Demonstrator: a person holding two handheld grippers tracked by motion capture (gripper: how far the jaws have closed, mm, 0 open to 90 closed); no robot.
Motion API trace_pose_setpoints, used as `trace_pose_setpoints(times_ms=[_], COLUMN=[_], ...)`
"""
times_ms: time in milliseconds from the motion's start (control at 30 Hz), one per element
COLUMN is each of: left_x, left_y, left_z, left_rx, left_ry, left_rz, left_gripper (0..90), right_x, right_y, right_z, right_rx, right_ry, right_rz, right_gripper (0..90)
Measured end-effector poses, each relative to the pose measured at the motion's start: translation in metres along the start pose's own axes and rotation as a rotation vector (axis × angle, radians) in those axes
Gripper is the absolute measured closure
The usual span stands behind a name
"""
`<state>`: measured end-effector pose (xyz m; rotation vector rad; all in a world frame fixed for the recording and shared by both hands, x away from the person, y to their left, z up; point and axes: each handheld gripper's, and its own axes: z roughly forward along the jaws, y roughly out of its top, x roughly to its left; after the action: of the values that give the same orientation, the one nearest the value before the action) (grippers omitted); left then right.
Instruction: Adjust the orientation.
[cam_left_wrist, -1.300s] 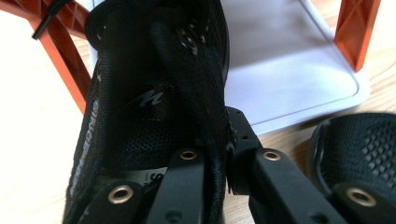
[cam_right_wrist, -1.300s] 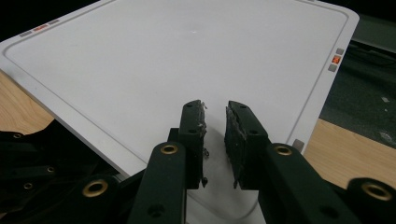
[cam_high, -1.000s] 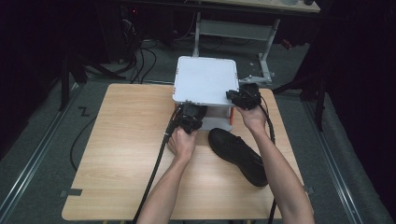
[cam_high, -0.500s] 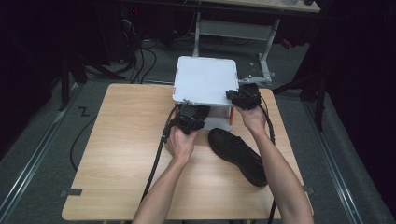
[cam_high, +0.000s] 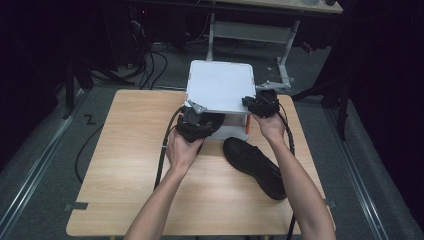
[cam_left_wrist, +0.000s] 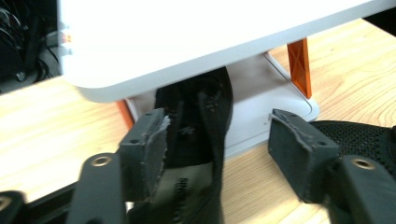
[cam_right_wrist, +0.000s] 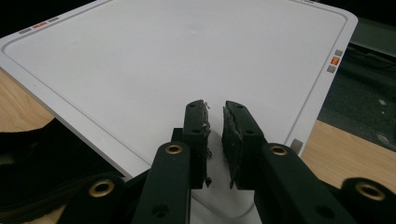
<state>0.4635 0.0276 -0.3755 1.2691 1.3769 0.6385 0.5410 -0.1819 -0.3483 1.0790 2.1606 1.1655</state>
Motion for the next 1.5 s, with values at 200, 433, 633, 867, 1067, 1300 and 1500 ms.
trace_pose_setpoints(times_ms=[200,433,633,867,1067,1300,1500], left_x=[0.019,0.044,0.055,0.054,0.048,0.04,0.034], left_y=[0.003,-0.014,-0.029,-0.044,-0.046,-0.043,-0.04], left_z=[-0.016,-0.036,-0.031,-0.017,-0.007,0.007,0.015], left_rx=[0.042,0.093,0.154,0.205,0.239,0.203,0.135], left_ry=[-0.024,-0.043,-0.032,-0.058,-0.068,-0.016,0.02], left_rz=[0.003,0.032,0.032,0.069,0.081,0.074,0.02], left_gripper=[23.1,16.8,23.9,45.1,70.5,76.7,78.8], right_x=[0.0,0.0,0.0,0.001,0.0,0.001,0.0], right_y=[0.0,0.0,0.001,0.001,0.001,0.001,0.001], right_z=[0.0,0.0,0.0,0.0,0.0,0.001,0.001], right_rx=[0.001,0.003,0.006,0.007,0.007,0.004,0.007], right_ry=[0.0,0.0,-0.001,-0.004,-0.002,-0.005,0.003], right_rz=[0.0,0.001,-0.002,-0.008,-0.008,-0.006,-0.005], right_gripper=[79.5,79.4,79.4,79.4,79.4,79.4,81.3])
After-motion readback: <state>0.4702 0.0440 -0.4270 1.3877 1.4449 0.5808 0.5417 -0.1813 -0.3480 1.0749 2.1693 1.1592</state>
